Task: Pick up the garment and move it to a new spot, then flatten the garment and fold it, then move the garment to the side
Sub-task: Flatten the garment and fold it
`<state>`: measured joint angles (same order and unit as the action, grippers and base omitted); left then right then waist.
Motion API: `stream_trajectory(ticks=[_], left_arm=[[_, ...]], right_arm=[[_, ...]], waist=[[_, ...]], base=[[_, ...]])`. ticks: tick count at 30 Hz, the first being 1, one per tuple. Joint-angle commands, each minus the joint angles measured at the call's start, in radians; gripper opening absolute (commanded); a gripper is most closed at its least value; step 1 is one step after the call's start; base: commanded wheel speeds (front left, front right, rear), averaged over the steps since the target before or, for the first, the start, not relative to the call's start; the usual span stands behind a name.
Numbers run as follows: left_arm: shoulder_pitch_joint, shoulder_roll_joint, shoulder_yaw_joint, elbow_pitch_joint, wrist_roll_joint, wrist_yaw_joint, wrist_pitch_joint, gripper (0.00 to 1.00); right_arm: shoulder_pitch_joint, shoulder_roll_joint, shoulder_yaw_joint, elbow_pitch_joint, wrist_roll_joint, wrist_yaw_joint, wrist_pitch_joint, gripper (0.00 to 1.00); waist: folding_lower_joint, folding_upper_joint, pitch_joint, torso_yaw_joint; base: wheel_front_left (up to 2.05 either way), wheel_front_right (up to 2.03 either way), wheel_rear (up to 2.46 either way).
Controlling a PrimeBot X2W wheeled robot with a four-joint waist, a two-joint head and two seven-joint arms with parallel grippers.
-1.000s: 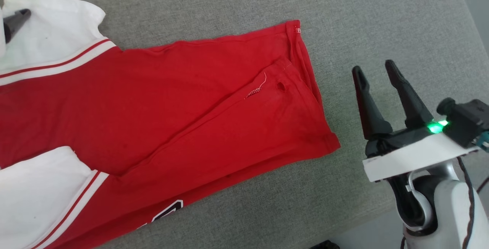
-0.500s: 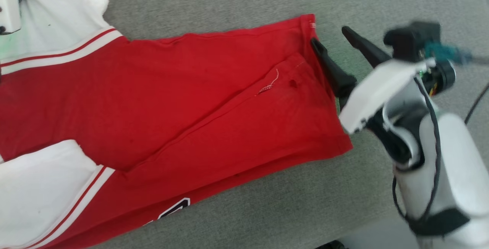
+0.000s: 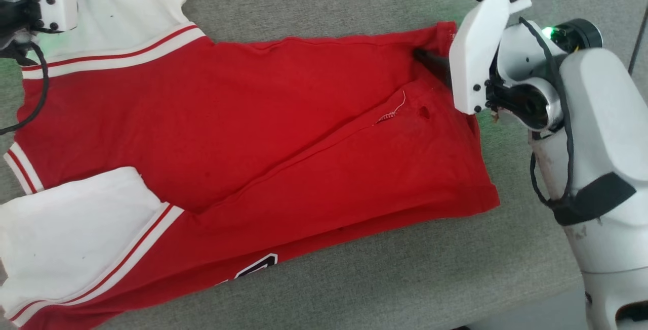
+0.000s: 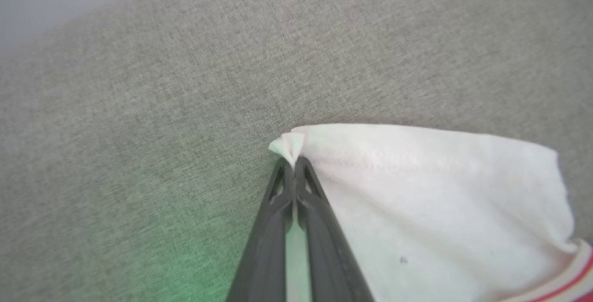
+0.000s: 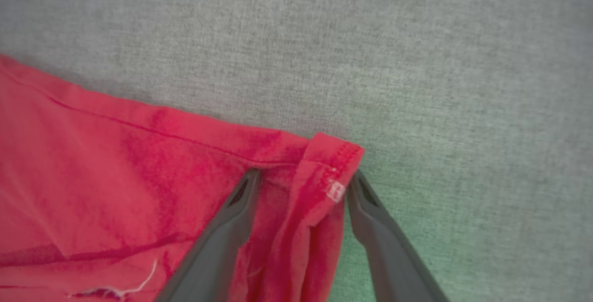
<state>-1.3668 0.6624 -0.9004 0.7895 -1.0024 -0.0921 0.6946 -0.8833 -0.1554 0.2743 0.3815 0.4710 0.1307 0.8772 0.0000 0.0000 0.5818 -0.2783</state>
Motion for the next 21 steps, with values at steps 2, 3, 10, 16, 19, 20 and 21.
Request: stream_trajectory(ticks=[2,3,10,16,19,20,21], left_arm=[[0.024,-0.021,-0.016,0.016,0.001,-0.009,-0.007,0.0],[0.022,-0.025,-0.016,0.019,0.004,-0.01,-0.014,0.0],[0.005,-0.045,0.0,0.021,-0.019,-0.021,-0.055,0.0],[0.03,-0.031,0.003,-0.037,-0.052,-0.03,-0.038,0.0],[0.055,-0.011,0.002,-0.087,-0.07,-0.028,-0.019,0.0],[0.065,-0.004,0.0,-0.109,-0.074,-0.023,-0.011,0.0],[0.079,0.004,-0.001,-0.133,-0.081,-0.018,-0.004,0.0]], right_arm=[[0.015,0.005,0.036,0.045,0.021,0.0,0.057,0.0],[0.011,-0.002,0.037,0.052,0.024,0.0,0.065,0.0],[0.016,-0.06,0.021,0.026,0.05,0.0,0.02,0.0],[0.092,-0.149,-0.005,-0.056,0.07,0.0,-0.07,0.0],[0.137,-0.187,-0.017,-0.094,0.079,0.0,-0.106,0.0],[0.154,-0.197,-0.026,-0.108,0.081,0.0,-0.117,0.0],[0.17,-0.209,-0.03,-0.123,0.08,0.0,-0.128,0.0]], waist=[[0.0,0.0,-0.003,0.012],[0.0,0.0,-0.006,0.017],[0.0,0.0,-0.059,0.068],[0.0,0.0,-0.149,0.135],[0.0,0.0,-0.189,0.162],[0.0,0.0,-0.202,0.171],[0.0,0.0,-0.215,0.18]], base=[[0.0,0.0,0.0],[0.0,0.0,0.0],[0.0,0.0,0.0],[0.0,0.0,0.0],[0.0,0.0,0.0],[0.0,0.0,0.0],[0.0,0.0,0.0]])
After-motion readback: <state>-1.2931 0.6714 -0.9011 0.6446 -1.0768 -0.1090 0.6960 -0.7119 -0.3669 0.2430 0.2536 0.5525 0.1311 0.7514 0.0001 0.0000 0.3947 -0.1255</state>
